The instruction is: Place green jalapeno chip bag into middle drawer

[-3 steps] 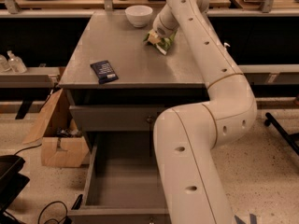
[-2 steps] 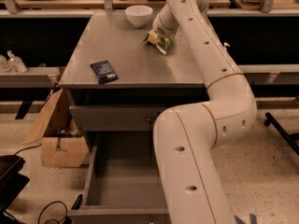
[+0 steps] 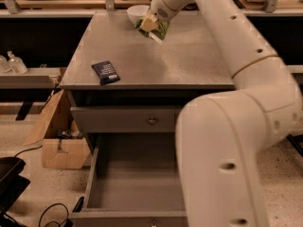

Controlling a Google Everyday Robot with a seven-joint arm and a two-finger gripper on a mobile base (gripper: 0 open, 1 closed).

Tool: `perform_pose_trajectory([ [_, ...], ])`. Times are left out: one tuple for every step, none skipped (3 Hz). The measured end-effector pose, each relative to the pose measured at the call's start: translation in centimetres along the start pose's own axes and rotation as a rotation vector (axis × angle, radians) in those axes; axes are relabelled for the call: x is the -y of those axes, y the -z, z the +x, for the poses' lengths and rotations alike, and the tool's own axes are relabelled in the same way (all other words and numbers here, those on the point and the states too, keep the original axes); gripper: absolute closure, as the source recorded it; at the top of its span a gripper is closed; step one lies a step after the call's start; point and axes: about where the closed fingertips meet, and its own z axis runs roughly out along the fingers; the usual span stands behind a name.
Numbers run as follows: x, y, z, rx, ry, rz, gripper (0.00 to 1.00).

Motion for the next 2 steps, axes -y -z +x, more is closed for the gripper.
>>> perform_pose_trajectory([
  [-1.4,10.3,-4.8,0.168,0.008,0.098,1.0],
  [-4.0,17.3,-5.7,0.286,-0.018,0.161,1.0],
])
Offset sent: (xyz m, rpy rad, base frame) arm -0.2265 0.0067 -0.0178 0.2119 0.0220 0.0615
